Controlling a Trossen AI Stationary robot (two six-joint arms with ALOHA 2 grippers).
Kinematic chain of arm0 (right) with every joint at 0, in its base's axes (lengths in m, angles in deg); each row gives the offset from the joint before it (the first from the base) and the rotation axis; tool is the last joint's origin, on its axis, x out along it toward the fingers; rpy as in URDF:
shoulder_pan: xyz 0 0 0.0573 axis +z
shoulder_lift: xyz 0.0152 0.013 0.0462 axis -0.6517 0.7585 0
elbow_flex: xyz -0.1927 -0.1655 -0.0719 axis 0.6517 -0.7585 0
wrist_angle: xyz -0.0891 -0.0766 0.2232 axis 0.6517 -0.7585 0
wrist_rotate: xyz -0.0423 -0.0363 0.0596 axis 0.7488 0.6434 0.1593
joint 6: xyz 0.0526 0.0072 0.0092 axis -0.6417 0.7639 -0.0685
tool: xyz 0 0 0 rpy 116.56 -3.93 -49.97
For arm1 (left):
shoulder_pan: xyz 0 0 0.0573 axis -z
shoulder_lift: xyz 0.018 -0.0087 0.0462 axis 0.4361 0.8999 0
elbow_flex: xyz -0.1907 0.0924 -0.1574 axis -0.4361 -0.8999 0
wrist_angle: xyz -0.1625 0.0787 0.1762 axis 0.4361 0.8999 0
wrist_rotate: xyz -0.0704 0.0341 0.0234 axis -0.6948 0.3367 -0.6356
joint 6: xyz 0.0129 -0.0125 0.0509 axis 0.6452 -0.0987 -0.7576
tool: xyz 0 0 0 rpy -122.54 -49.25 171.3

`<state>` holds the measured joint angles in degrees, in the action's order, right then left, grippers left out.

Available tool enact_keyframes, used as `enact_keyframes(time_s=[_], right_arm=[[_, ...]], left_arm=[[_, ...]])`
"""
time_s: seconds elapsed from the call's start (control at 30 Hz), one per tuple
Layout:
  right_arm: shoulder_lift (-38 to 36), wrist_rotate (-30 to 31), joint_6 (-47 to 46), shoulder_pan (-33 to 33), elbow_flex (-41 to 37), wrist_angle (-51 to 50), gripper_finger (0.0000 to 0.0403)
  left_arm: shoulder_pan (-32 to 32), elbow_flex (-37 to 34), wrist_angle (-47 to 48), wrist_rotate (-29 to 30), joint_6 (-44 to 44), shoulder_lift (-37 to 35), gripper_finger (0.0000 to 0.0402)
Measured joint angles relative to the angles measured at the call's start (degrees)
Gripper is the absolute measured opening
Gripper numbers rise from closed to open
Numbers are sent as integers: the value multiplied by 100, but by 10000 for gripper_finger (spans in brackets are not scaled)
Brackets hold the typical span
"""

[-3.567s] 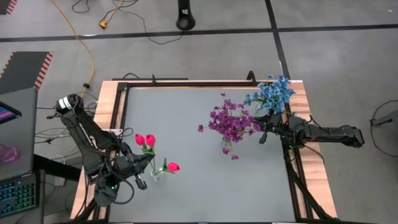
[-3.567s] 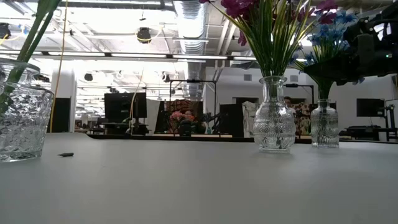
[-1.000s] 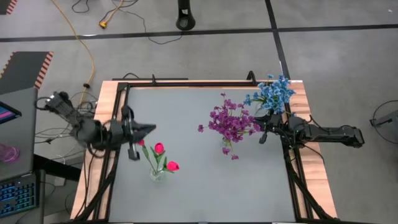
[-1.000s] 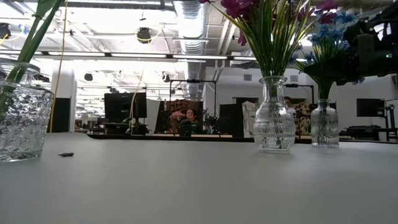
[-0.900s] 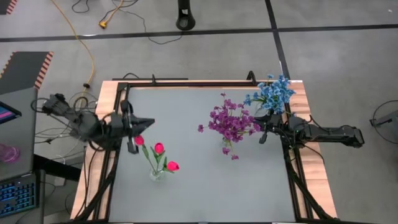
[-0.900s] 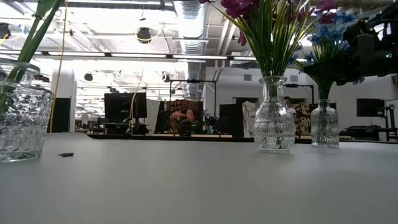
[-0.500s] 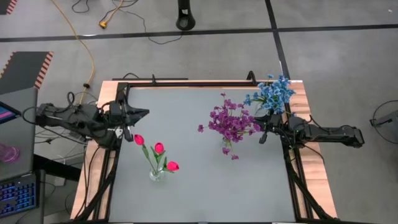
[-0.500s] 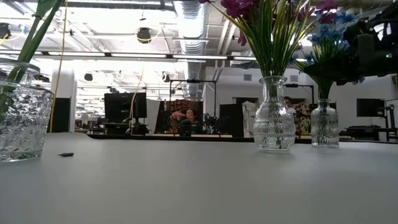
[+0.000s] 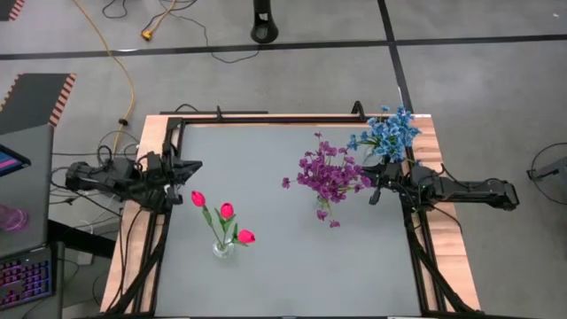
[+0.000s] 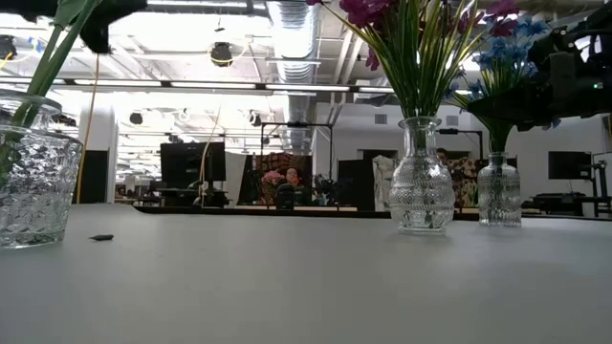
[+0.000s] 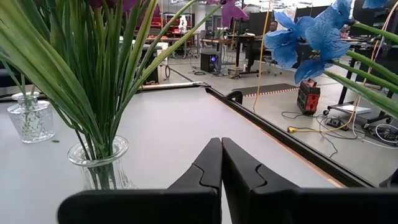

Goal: Sort flowers into vase by color
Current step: Return to Home Position

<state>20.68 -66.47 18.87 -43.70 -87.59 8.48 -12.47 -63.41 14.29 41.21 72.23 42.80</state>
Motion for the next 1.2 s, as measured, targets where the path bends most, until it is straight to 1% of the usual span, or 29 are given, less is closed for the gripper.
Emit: enact_keyframes(time_s=[0.13,0.23,0.43,0.6,0.83,1.03,1.2], right_arm=[[0,0,-1,-1,0,1,33],[0,0,-2,-2,0,2,33],[0,0,-2,0,0,2,33],[0,0,-1,0,0,1,33],[0,0,-1,-2,0,2,33],[-1,0,0,0,0,1,33],[-1,0,-1,-1,0,2,33]], left_arm=[[0,-486,-20,-104,130,-425,0],[0,-787,-61,-107,273,-589,0],[0,-1431,-872,-45,209,-596,0],[0,-1840,-1334,-33,195,-596,0],[0,-2107,-1447,-42,-72,-596,0],[0,-2135,-1416,-161,-376,-596,0],[-85,-2137,-1383,-521,-549,-596,0]])
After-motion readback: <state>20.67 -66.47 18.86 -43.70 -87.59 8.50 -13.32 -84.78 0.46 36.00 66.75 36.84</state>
